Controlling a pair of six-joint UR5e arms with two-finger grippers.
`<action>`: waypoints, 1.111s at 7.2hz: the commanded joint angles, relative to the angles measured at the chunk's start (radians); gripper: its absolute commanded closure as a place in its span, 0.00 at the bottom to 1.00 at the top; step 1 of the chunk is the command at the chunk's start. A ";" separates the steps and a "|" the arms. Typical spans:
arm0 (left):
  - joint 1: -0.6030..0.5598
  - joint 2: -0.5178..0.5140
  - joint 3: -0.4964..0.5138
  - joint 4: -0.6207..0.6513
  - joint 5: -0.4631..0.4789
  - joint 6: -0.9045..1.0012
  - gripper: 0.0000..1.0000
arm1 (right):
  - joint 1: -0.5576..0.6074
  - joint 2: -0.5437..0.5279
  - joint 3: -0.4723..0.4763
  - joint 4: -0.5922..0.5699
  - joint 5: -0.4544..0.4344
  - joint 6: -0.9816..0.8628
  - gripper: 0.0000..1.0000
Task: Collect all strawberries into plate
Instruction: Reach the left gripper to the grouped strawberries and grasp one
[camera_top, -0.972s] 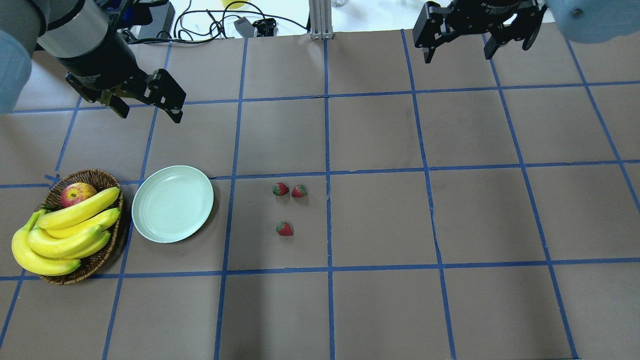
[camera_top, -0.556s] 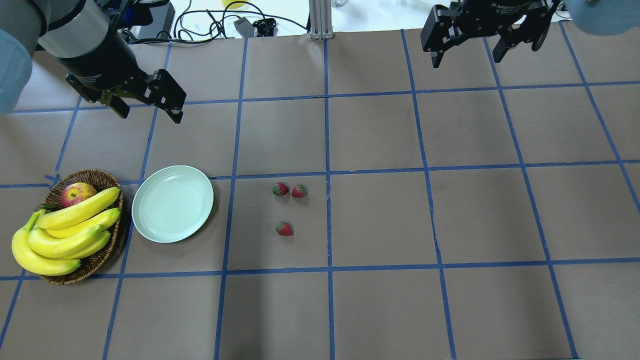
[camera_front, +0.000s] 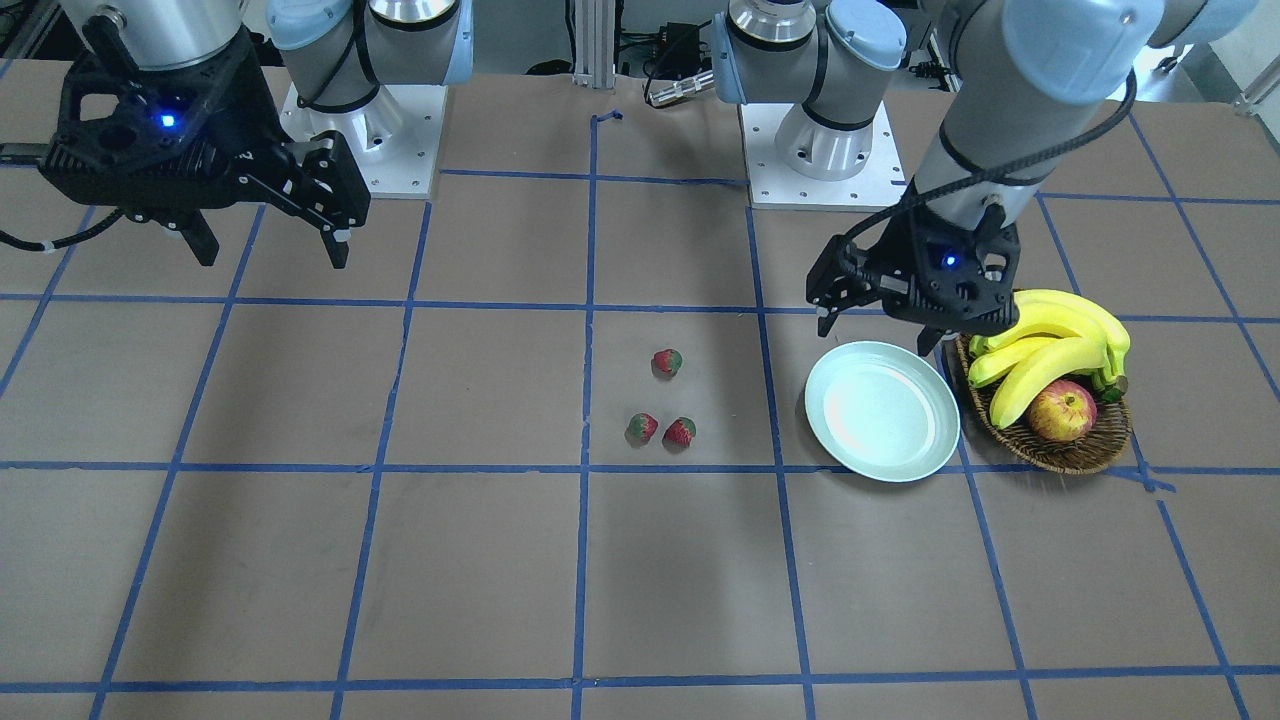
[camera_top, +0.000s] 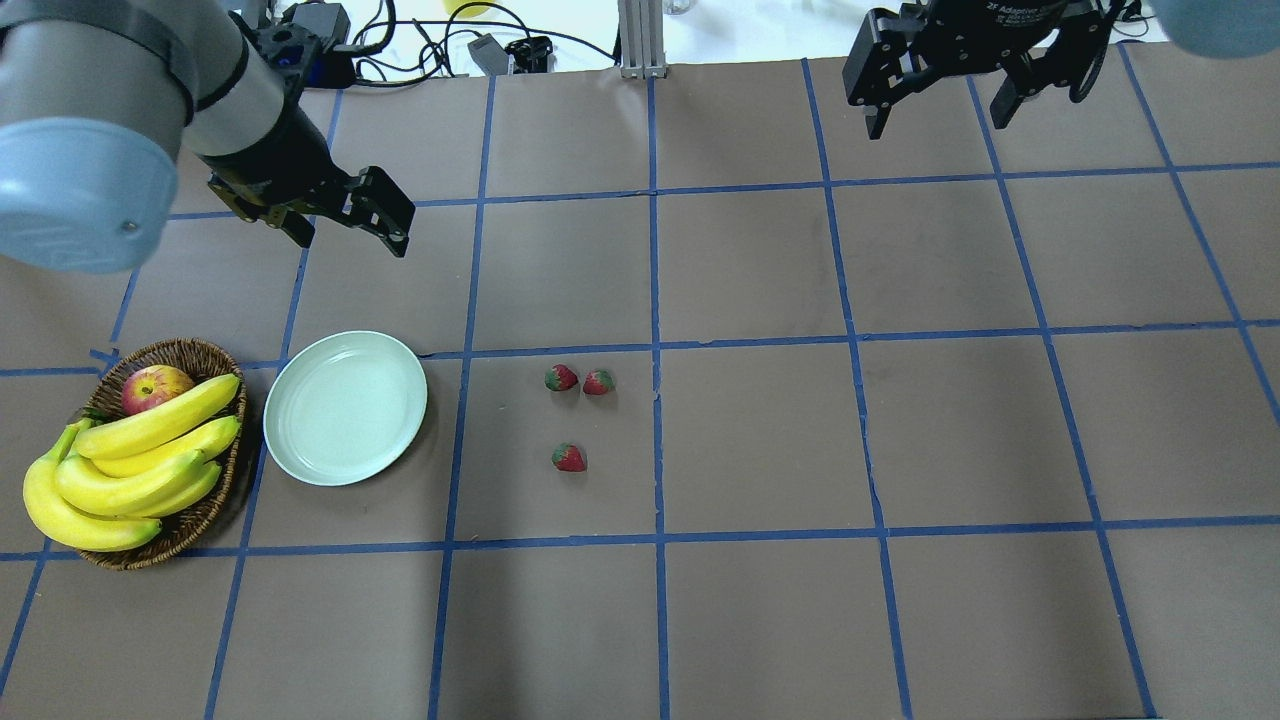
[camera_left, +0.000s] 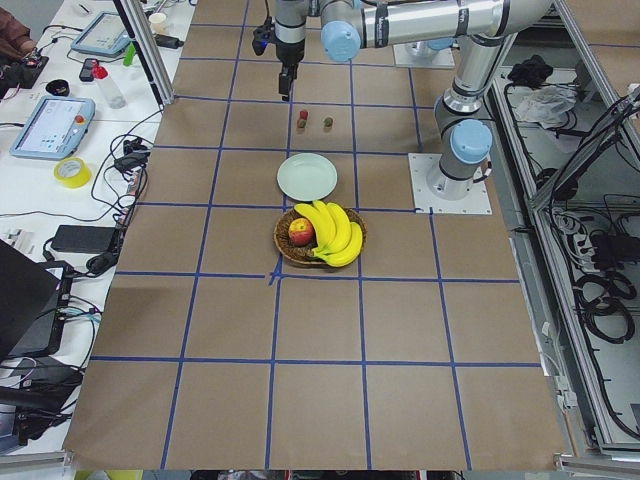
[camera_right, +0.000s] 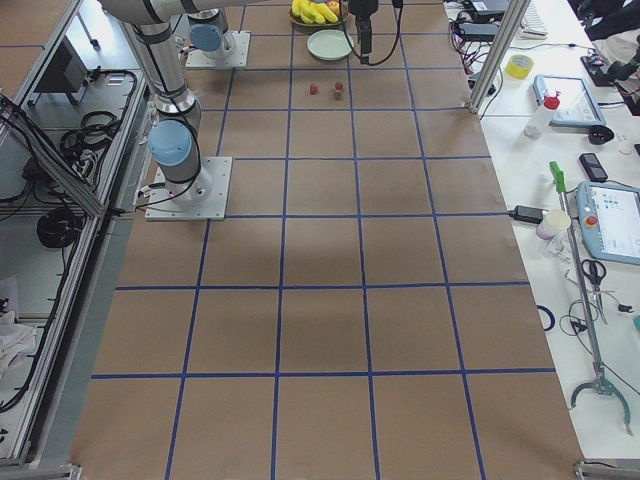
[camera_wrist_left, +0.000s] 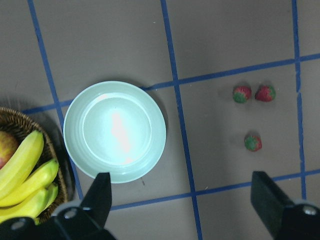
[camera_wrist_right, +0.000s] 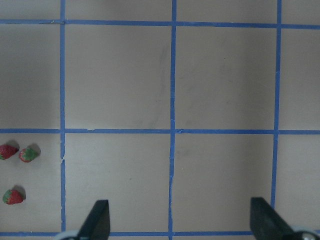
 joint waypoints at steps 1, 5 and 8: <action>-0.036 -0.048 -0.075 0.104 -0.096 -0.008 0.00 | -0.001 -0.007 0.003 0.019 0.002 -0.003 0.00; -0.106 -0.182 -0.106 0.192 -0.180 -0.175 0.00 | 0.005 0.004 0.016 0.005 0.016 0.005 0.00; -0.145 -0.284 -0.179 0.378 -0.178 -0.225 0.00 | 0.005 0.013 0.016 0.005 0.011 0.008 0.00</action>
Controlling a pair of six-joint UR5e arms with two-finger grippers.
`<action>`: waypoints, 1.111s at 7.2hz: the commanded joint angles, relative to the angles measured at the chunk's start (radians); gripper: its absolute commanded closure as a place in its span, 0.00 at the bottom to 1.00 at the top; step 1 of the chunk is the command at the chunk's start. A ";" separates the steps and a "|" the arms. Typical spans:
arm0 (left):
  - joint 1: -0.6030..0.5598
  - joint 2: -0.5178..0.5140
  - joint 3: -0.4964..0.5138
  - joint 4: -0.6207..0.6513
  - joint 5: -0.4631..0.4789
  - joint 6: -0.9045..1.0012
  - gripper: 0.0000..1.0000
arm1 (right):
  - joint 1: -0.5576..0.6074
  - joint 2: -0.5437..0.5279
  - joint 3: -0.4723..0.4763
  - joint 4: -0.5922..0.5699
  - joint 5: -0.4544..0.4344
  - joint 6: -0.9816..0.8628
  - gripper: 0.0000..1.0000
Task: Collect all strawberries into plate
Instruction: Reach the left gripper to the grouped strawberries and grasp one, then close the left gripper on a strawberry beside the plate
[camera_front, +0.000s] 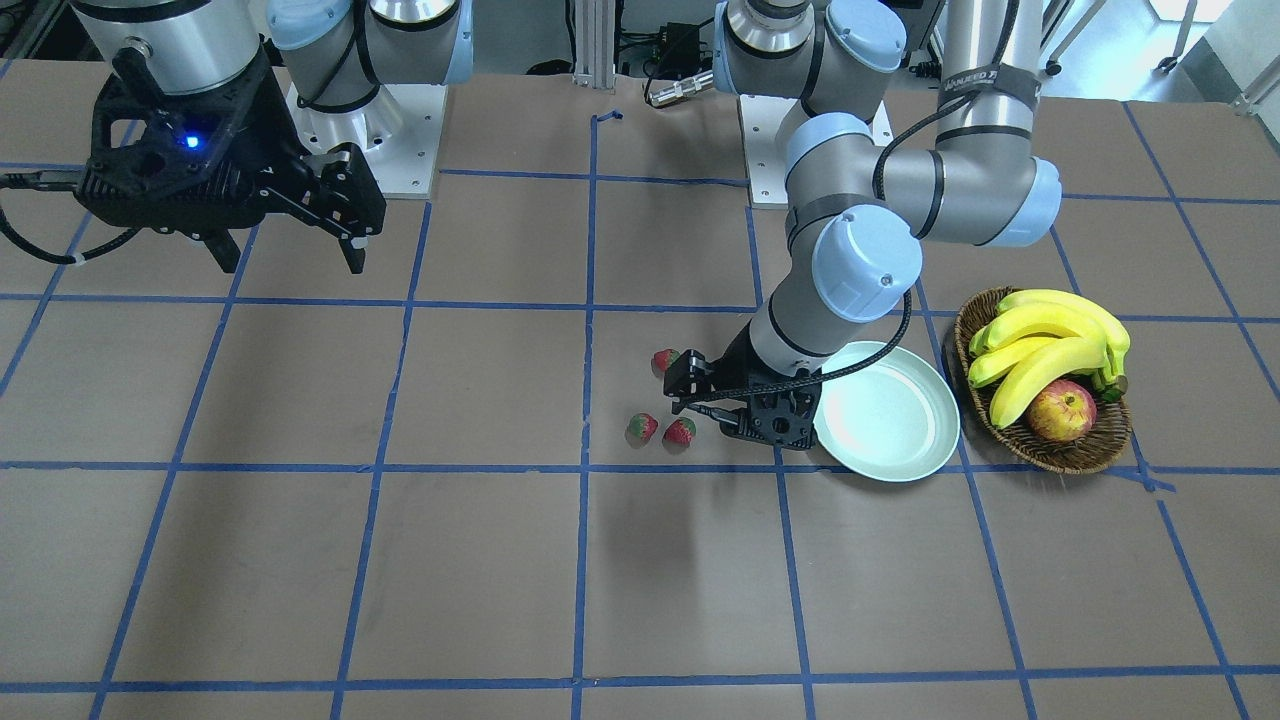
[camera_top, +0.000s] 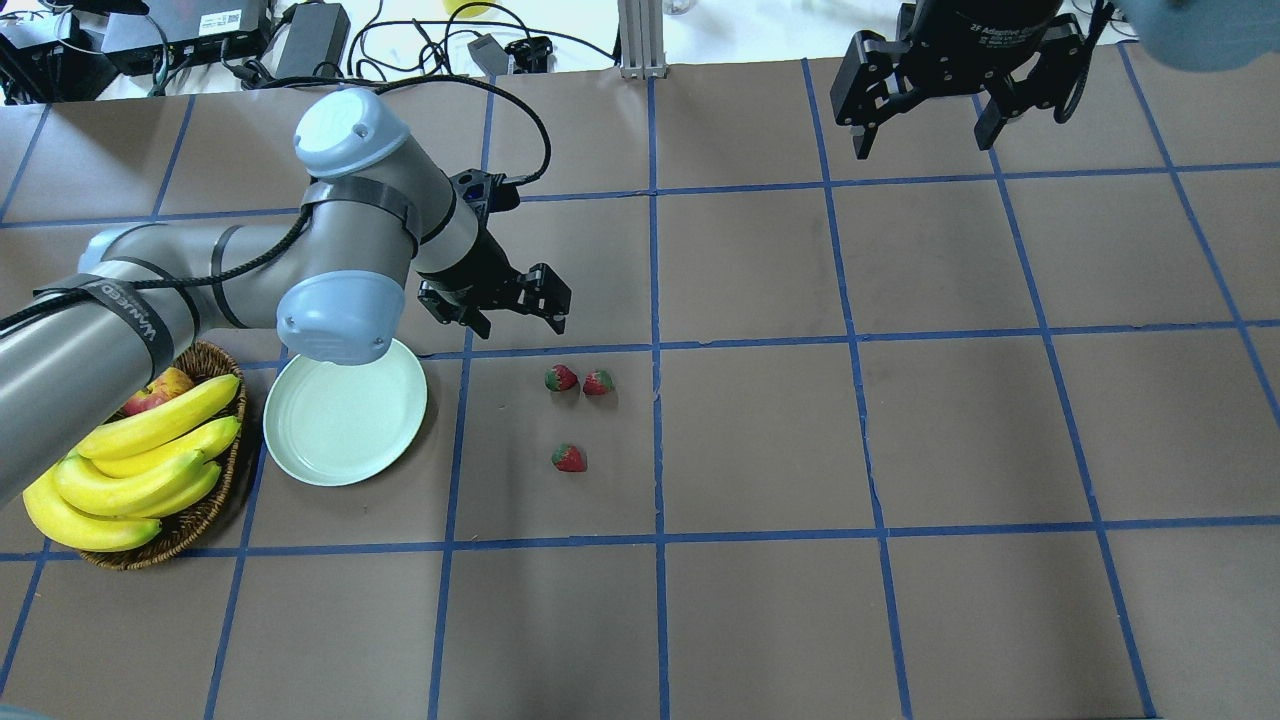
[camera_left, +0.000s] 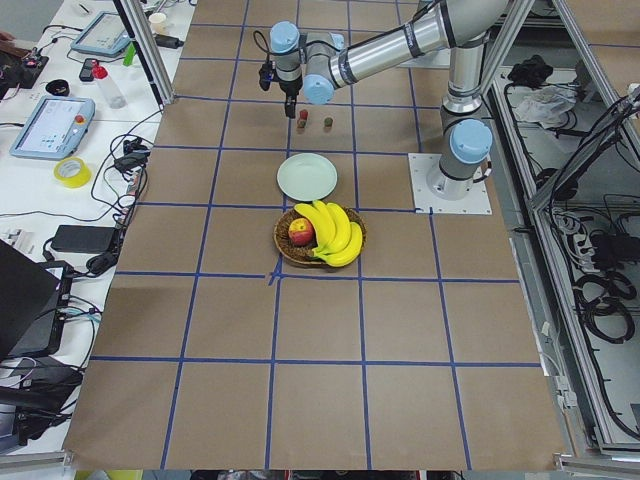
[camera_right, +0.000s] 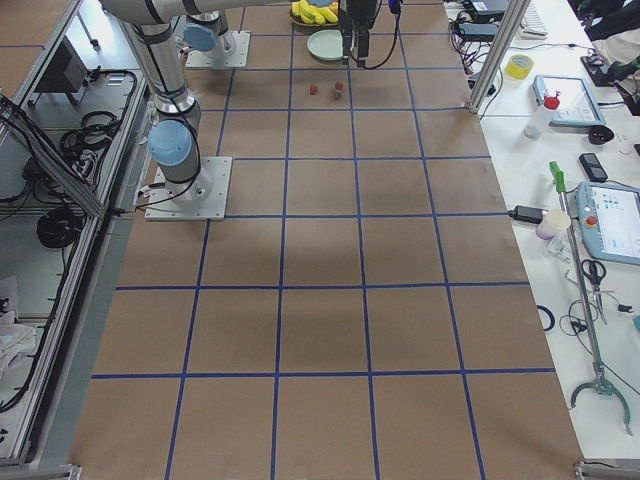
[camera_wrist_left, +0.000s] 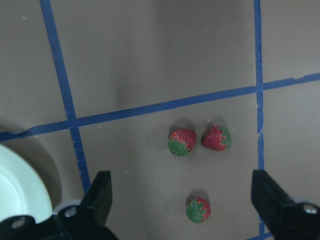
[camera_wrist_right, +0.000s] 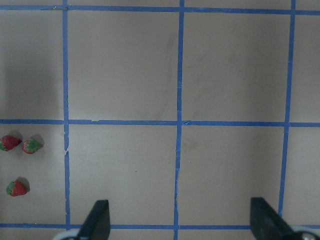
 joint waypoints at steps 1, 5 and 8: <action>-0.021 -0.065 -0.023 0.077 0.003 -0.010 0.00 | 0.000 -0.003 -0.003 0.001 -0.005 0.002 0.00; -0.033 -0.134 -0.031 0.079 0.003 -0.008 0.30 | 0.003 0.002 0.000 0.000 0.004 0.004 0.00; -0.033 -0.135 -0.022 0.076 0.006 0.009 1.00 | 0.005 0.000 -0.005 0.000 -0.001 0.004 0.00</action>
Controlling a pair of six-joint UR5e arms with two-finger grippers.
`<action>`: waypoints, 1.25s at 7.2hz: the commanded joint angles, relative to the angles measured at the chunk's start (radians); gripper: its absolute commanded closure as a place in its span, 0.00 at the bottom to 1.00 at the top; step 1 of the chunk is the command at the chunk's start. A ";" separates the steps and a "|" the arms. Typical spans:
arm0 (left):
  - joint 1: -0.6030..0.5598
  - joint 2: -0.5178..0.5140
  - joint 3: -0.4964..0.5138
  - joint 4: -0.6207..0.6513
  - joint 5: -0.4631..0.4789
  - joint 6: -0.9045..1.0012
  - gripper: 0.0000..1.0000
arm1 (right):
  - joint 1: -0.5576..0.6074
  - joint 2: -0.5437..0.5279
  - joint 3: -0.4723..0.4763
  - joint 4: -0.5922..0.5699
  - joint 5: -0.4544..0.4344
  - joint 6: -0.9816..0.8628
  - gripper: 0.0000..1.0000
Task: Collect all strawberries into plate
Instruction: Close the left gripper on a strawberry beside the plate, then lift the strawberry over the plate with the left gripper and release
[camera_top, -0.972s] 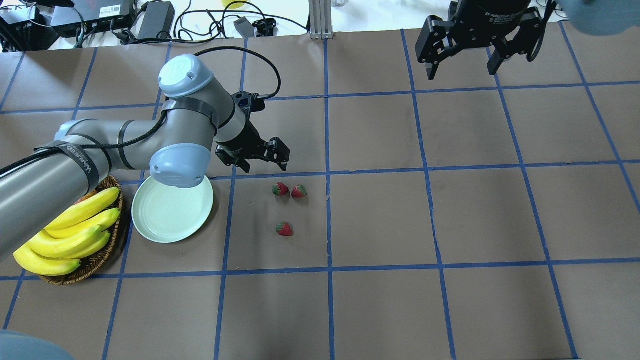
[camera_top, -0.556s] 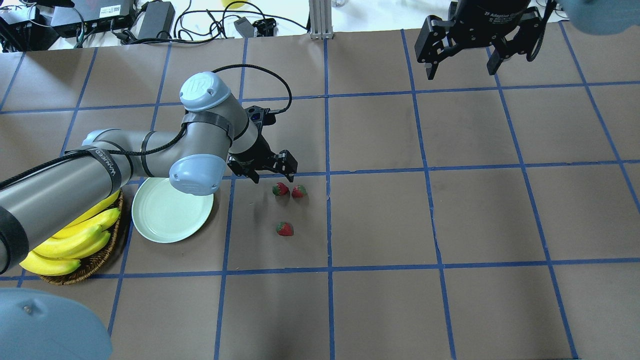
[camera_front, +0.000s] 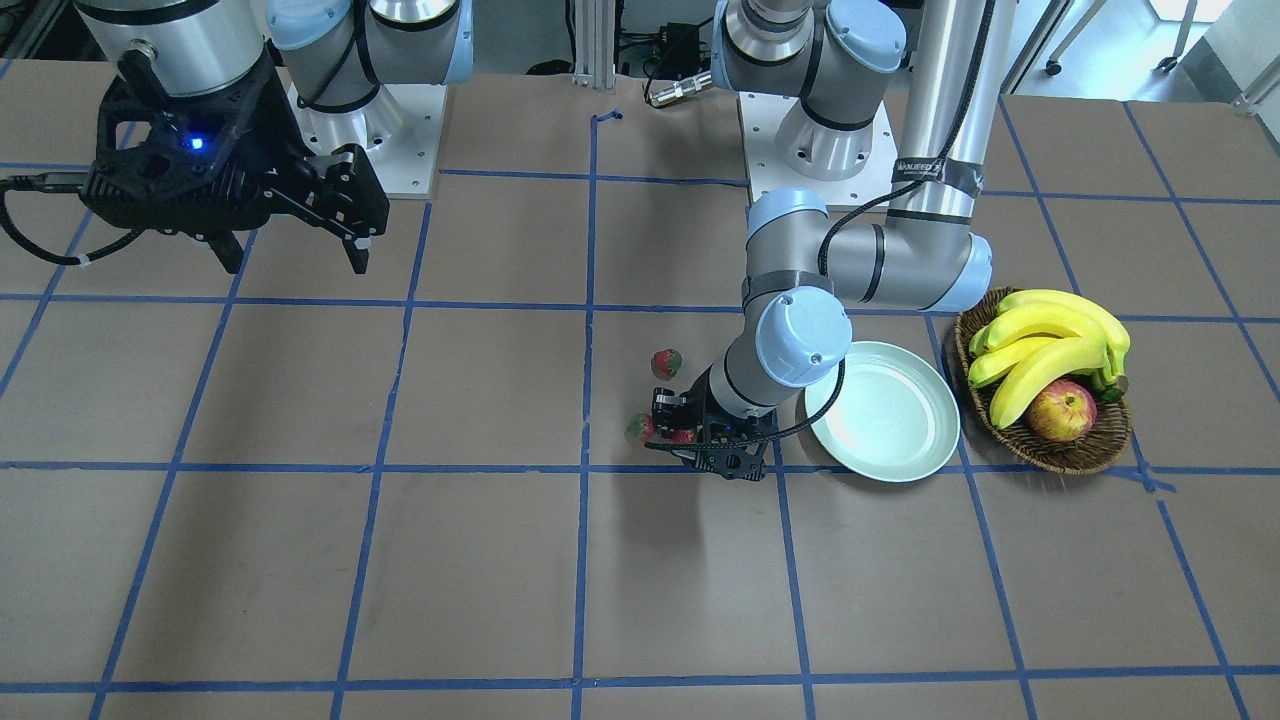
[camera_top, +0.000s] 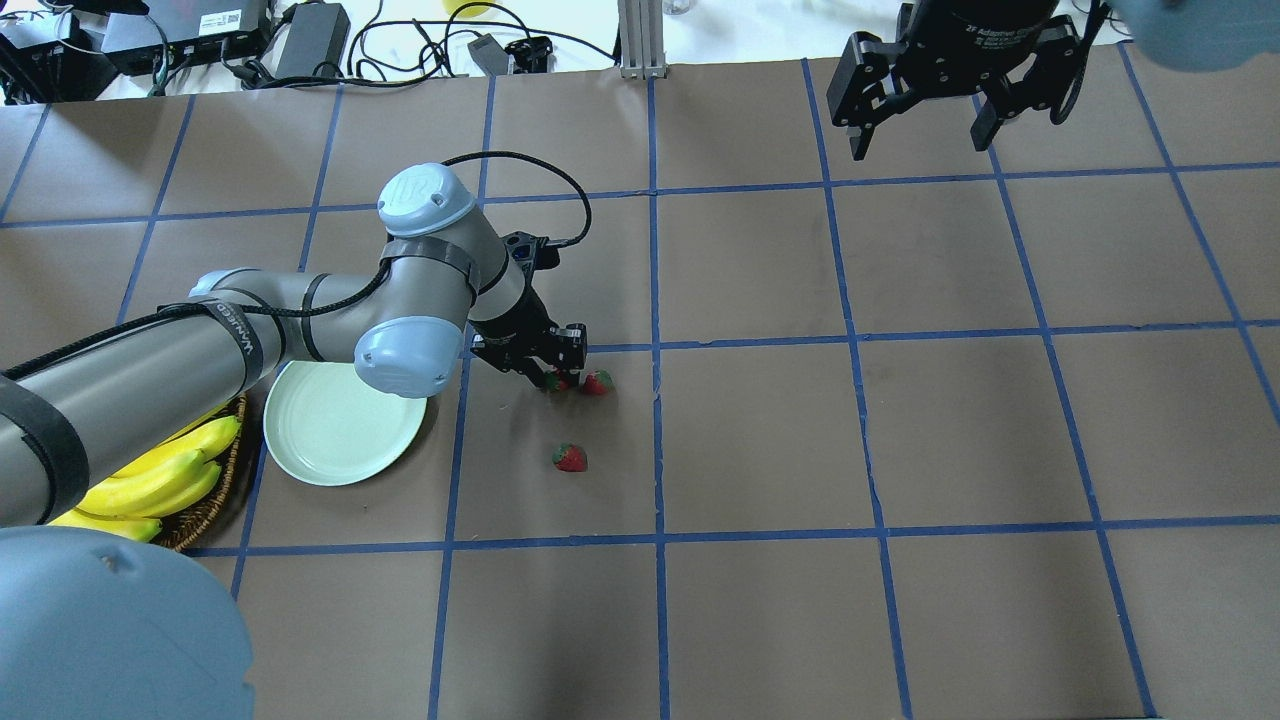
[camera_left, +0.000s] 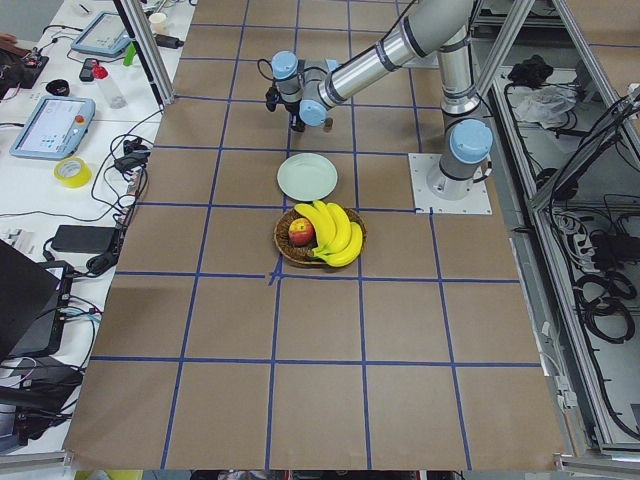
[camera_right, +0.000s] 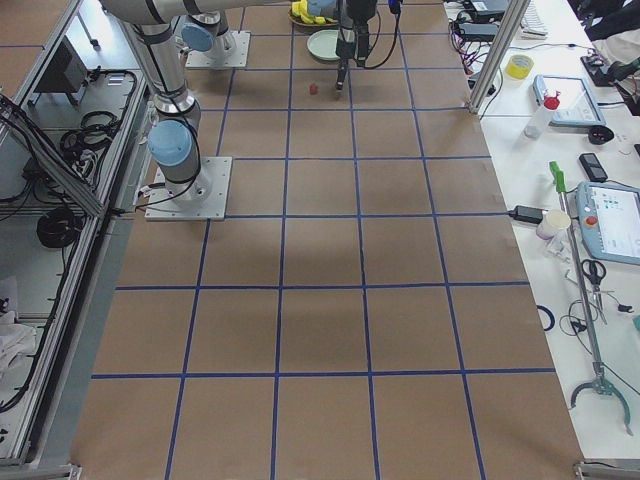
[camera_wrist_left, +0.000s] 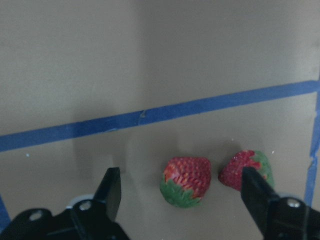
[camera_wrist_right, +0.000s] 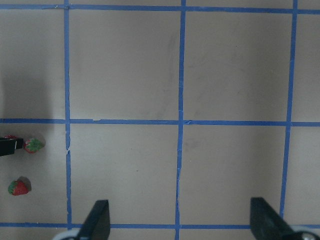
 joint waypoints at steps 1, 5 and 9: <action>0.000 0.001 0.029 -0.003 0.005 0.015 1.00 | 0.000 0.000 -0.008 -0.001 -0.006 -0.003 0.00; 0.128 0.062 0.253 -0.248 0.178 0.242 1.00 | 0.000 0.000 -0.002 -0.001 -0.001 -0.001 0.00; 0.357 0.073 0.102 -0.282 0.317 0.443 1.00 | 0.000 -0.011 0.000 -0.003 -0.001 -0.001 0.00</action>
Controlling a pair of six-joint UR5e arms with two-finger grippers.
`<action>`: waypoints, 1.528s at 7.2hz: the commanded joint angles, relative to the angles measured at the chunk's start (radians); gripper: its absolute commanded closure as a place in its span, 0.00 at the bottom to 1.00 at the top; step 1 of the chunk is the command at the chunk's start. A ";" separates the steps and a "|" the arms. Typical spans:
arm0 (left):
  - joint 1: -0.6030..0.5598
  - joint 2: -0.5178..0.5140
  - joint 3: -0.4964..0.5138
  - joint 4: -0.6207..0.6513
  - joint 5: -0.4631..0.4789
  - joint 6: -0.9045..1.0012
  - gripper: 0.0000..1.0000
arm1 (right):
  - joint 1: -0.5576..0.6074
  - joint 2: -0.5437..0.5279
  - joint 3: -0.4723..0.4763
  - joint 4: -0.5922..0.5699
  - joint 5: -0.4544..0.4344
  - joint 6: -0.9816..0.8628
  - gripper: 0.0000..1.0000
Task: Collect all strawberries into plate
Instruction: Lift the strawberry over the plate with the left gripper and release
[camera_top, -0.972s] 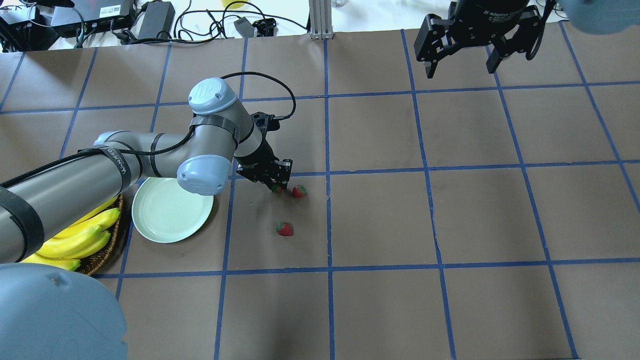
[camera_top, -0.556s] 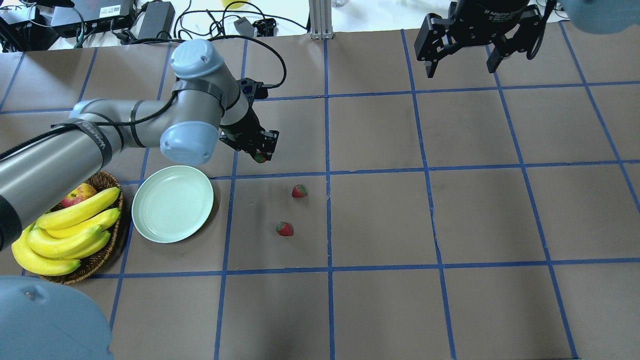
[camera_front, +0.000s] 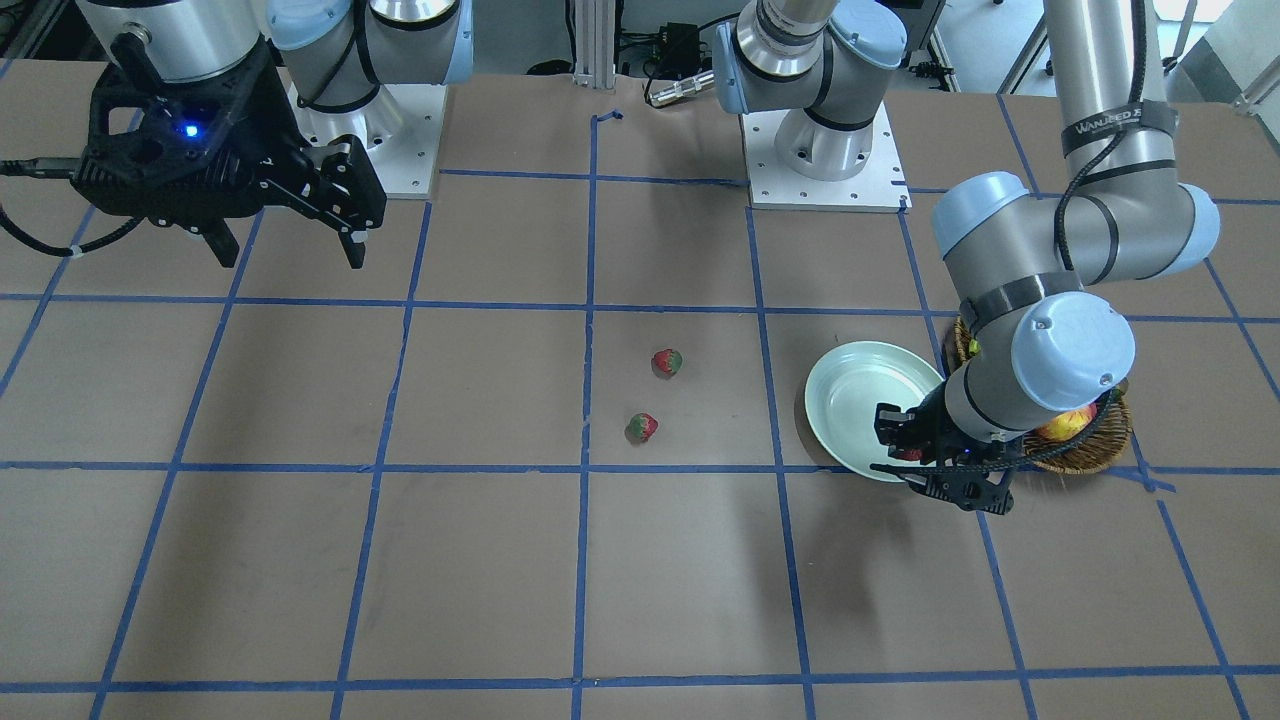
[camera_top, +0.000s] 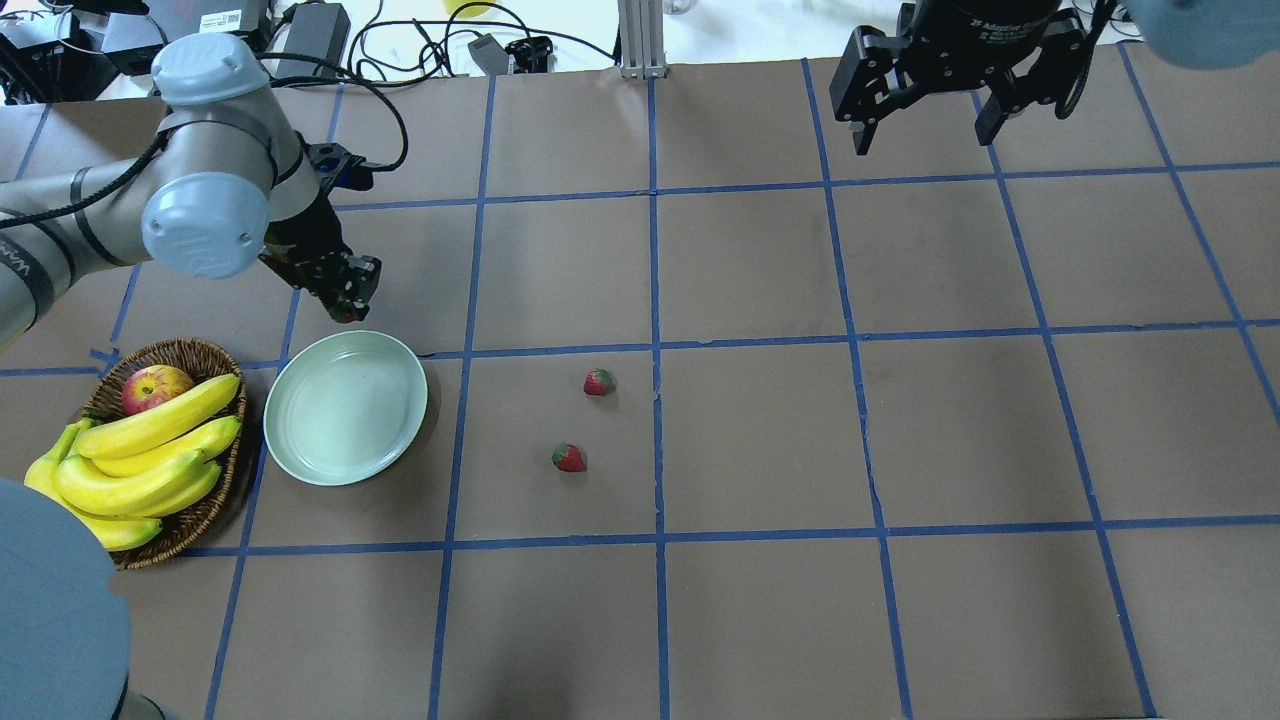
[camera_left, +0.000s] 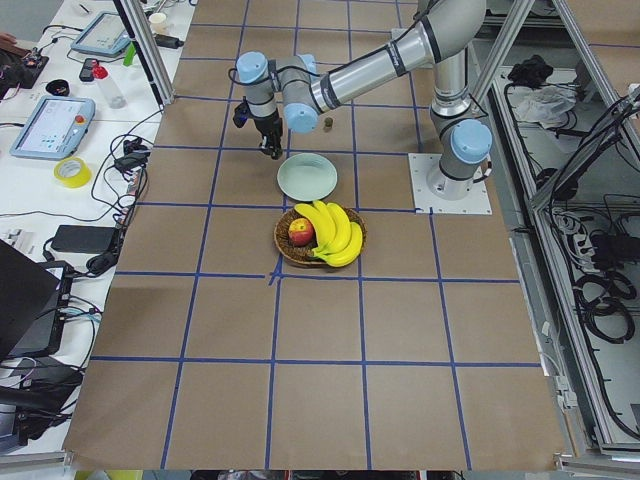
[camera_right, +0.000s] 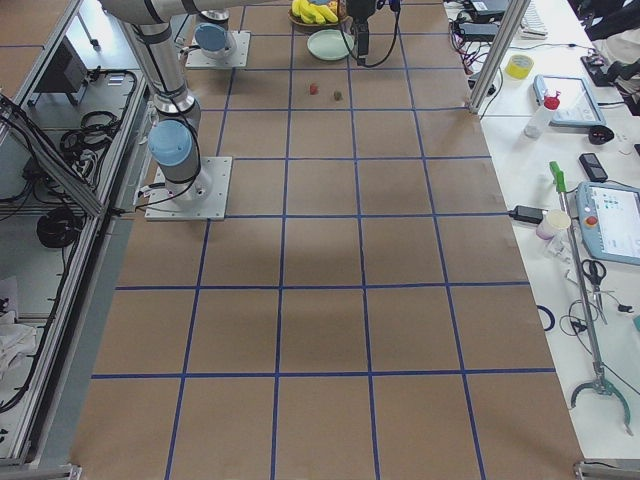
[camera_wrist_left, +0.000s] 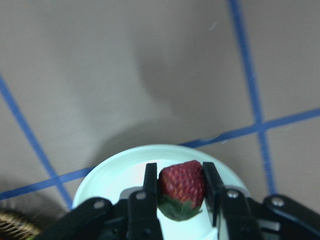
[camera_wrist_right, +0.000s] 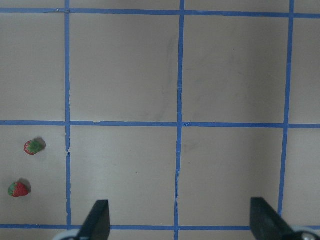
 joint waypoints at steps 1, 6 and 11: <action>0.051 0.000 -0.102 0.007 0.011 0.020 1.00 | 0.000 -0.006 0.001 -0.005 0.001 -0.002 0.00; 0.046 0.038 -0.109 -0.002 0.013 0.022 0.00 | 0.000 -0.005 0.004 -0.054 0.001 0.000 0.00; -0.261 0.049 -0.032 0.101 -0.039 -0.140 0.00 | 0.000 -0.006 0.006 -0.086 -0.002 0.000 0.00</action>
